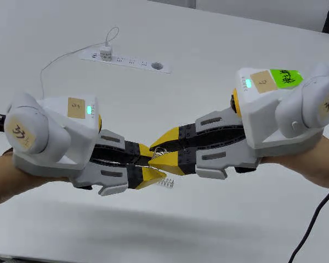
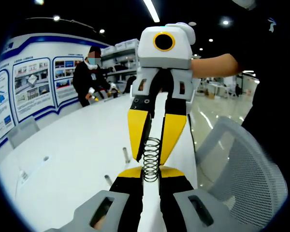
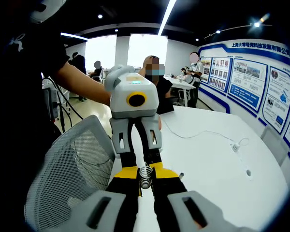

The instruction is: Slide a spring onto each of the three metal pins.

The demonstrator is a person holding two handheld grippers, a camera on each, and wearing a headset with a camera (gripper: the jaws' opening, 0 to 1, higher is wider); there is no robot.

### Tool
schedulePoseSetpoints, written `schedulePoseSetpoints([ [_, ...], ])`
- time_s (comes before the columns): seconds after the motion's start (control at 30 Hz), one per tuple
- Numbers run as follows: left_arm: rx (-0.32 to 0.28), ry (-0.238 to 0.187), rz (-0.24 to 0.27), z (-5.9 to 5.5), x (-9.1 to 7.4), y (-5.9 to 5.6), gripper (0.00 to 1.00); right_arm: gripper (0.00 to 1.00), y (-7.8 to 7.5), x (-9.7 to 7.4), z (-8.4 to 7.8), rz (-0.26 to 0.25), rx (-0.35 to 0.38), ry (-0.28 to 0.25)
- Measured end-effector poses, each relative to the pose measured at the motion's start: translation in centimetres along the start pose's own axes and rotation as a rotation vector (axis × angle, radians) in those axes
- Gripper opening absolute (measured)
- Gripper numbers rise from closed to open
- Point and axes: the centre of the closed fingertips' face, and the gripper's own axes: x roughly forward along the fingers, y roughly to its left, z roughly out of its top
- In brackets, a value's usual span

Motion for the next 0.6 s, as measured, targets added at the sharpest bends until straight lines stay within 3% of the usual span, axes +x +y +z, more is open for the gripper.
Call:
schedulePoseSetpoints([
  [0.07, -0.043, -0.013, -0.01, 0.2, 0.0, -0.1, 0.11, 0.11, 0.0, -0.1, 0.1, 0.0, 0.007, -0.007],
  [0.3, -0.05, -0.021, 0.002, 0.3, -0.1, 0.1, 0.15, 0.11, -0.4, -0.3, -0.1, -0.024, 0.007, -0.002],
  [0.6, -0.063, -0.011, 0.053, -0.2, -0.4, 1.0, 0.41, 0.11, -1.6, -1.0, 0.1, -0.072, 0.026, -0.024],
])
